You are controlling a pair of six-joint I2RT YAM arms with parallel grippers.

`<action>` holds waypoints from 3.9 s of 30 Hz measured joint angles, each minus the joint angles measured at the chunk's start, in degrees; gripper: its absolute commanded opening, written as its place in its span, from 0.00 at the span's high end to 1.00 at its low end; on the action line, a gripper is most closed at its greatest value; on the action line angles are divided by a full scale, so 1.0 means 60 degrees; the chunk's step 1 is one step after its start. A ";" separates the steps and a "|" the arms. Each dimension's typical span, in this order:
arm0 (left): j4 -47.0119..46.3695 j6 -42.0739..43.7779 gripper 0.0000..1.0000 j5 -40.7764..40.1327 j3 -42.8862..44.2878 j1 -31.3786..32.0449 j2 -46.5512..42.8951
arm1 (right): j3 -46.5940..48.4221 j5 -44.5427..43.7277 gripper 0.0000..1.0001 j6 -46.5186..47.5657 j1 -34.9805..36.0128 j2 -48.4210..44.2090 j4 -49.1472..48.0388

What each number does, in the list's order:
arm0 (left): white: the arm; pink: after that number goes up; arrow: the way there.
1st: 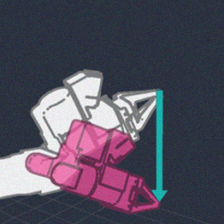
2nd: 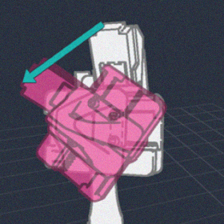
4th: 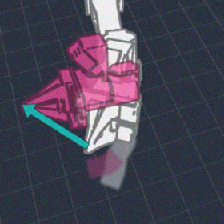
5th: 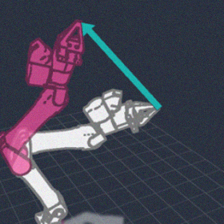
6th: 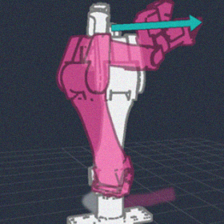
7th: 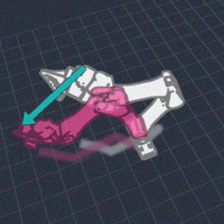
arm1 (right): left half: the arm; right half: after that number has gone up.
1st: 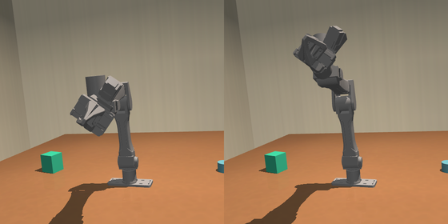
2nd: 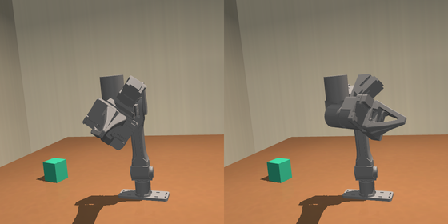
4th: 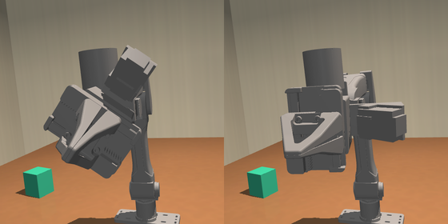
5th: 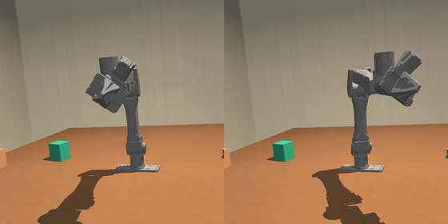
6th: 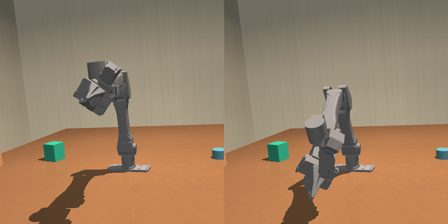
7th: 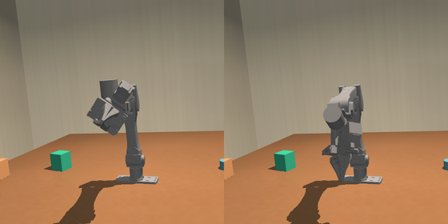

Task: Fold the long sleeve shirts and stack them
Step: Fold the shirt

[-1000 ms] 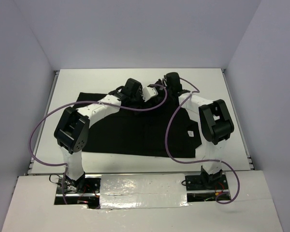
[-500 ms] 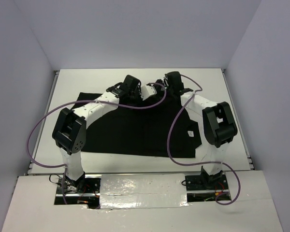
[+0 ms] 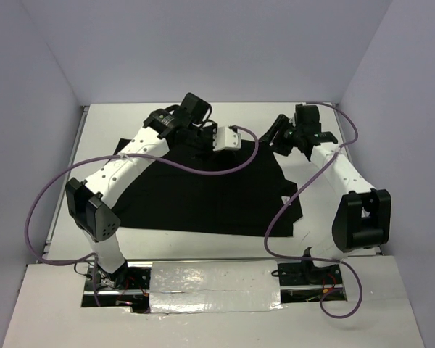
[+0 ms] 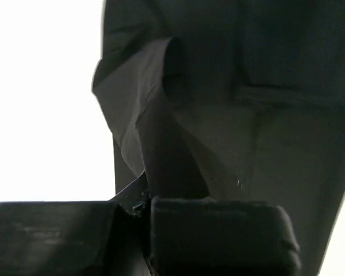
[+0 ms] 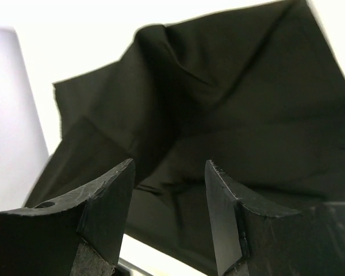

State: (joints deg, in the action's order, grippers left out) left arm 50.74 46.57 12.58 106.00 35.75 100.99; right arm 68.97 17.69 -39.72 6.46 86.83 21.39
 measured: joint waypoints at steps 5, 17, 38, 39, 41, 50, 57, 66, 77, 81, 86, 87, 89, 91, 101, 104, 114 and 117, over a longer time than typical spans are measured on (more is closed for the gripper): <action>0.1497 0.0656 1.00 0.0550 0.0801 0.0331 -0.0026 | -0.0022 -0.0426 0.40 0.0903 0.0051 -0.0219 0.0914; 0.1953 0.1100 1.00 0.0044 0.0973 0.0364 -0.1169 | -0.0018 -0.0477 0.40 0.2998 0.0736 -0.0605 0.1734; 0.2182 0.1264 1.00 0.1239 0.1129 0.1053 -0.0368 | -0.1763 -0.0127 0.37 0.6998 0.1504 -0.4280 -0.0481; 0.2073 0.1260 1.00 0.1206 0.1129 0.1078 -0.0299 | -0.1800 -0.0047 0.37 0.6998 0.1504 -0.4291 -0.0495; 0.1668 0.1260 1.00 0.1071 0.1129 0.1126 -0.0164 | -0.2000 0.0120 0.37 0.7016 0.1504 -0.4386 -0.0557; -0.1096 0.2007 1.00 -0.0517 -0.0084 0.1195 0.0222 | -0.2827 0.0484 0.37 0.7082 0.1504 -0.4645 -0.0973; -0.2907 0.2466 1.00 -0.1676 -0.0790 0.1195 0.1140 | -0.2827 0.0455 0.37 0.6761 0.1494 -0.3920 -0.1370; -0.4302 0.2459 1.00 -0.2798 -0.1005 0.1209 0.1712 | -0.3060 0.0149 0.38 0.5934 0.1122 -0.3166 -0.1931; -0.5508 0.2069 1.00 -0.3931 -0.0729 0.1293 0.2772 | -0.3195 0.0208 0.38 0.5049 0.0335 -0.2575 -0.2033; -0.5442 0.1916 1.00 -0.4098 -0.0098 0.1264 0.3293 | -0.3195 -0.0073 0.38 0.4870 0.0237 -0.2430 -0.2040; -0.4779 0.2011 0.91 -0.3887 0.0120 0.1268 0.3326 | -0.3304 -0.0084 0.38 0.4652 0.0182 -0.2408 -0.2065; -0.4517 0.2047 0.90 -0.3723 0.0189 0.1264 0.3326 | -0.3333 -0.0080 0.38 0.4612 0.0175 -0.2404 -0.2058; -0.3872 0.2229 0.89 -0.3257 0.0350 0.1253 0.3326 | -0.3395 -0.0076 0.38 0.4575 0.0164 -0.2408 -0.2062; -0.3173 0.2320 0.80 -0.2681 0.0517 0.1239 0.3326 | -0.3442 -0.0073 0.38 0.4543 0.0149 -0.2408 -0.2058; -0.0244 0.2801 0.01 -0.0182 0.0710 0.1497 0.3326 | -0.3450 -0.0703 0.34 0.3789 -0.0514 -0.2127 -0.1388; 0.1035 0.2739 0.01 0.0240 0.1042 0.1610 0.3326 | -0.3453 -0.0634 0.39 0.3501 -0.0583 -0.2033 -0.1271; 0.1027 -0.1472 0.49 0.1759 0.1956 -0.0178 0.2845 | -0.3402 0.0521 0.54 0.2255 0.0652 -0.1169 -0.2197; -0.0029 -0.3104 0.42 0.2095 0.1632 -0.1585 0.2714 | -0.2594 0.0929 0.47 0.2029 0.0776 0.0233 -0.2218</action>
State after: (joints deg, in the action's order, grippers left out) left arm 50.57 27.94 25.15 115.79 26.24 117.27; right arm 53.41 23.27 -27.55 11.11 88.23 8.08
